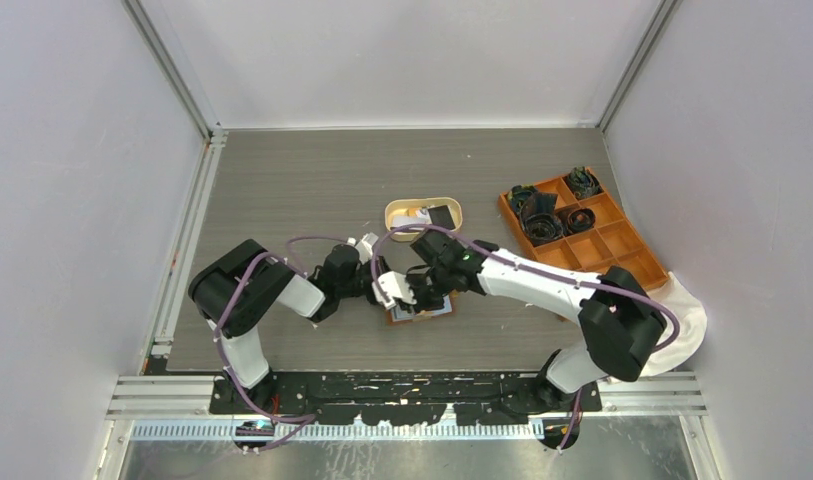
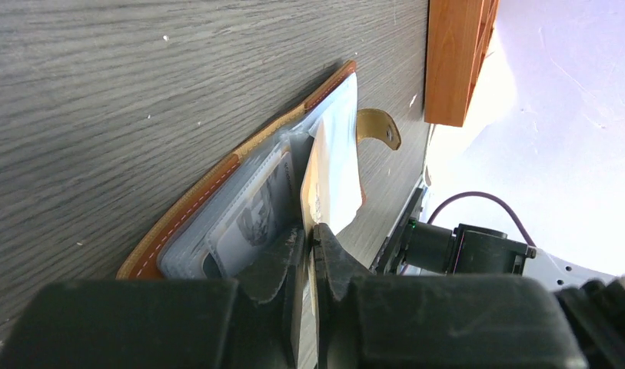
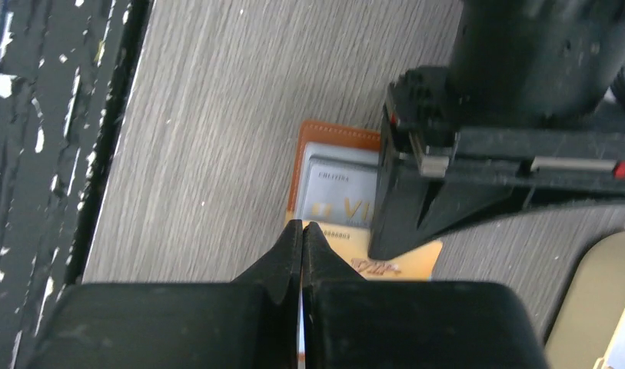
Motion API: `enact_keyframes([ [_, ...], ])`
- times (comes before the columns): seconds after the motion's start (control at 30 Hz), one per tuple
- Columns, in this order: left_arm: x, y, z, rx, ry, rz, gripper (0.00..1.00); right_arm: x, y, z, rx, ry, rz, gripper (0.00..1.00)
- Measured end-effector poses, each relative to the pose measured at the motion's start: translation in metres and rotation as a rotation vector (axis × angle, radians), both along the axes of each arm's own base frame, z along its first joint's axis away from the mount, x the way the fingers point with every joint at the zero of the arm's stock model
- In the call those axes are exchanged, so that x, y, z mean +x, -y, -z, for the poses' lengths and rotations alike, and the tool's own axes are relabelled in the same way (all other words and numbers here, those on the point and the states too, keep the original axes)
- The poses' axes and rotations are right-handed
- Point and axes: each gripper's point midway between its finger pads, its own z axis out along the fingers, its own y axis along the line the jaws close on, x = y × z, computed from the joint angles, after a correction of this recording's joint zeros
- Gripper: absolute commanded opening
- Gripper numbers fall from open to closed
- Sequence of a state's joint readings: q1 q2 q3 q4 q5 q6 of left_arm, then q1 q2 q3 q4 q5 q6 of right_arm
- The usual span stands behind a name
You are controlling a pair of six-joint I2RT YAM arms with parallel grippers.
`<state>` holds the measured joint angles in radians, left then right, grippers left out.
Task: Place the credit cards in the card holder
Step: Insert the credit card into the card holder.
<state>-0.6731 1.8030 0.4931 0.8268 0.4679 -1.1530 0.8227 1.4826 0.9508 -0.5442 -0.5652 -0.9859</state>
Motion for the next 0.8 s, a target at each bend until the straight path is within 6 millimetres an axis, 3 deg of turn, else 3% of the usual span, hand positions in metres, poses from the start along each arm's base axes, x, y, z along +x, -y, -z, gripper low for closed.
enact_keyframes([
  [0.13,0.000,0.000,0.000,-0.001,0.001,0.000,0.12,-0.001,-0.020,0.008,-0.015,0.057,0.021,0.01],
  [0.27,0.000,0.000,0.000,-0.003,0.004,0.000,0.13,0.003,-0.027,0.025,-0.073,0.122,0.042,0.01],
  [0.5,0.000,0.000,-0.001,-0.005,0.006,0.000,0.13,0.010,-0.022,0.044,-0.154,0.206,0.062,0.01],
  [0.8,0.000,0.000,-0.001,-0.006,0.008,0.001,0.16,0.023,-0.015,0.046,-0.194,0.281,0.061,0.01],
])
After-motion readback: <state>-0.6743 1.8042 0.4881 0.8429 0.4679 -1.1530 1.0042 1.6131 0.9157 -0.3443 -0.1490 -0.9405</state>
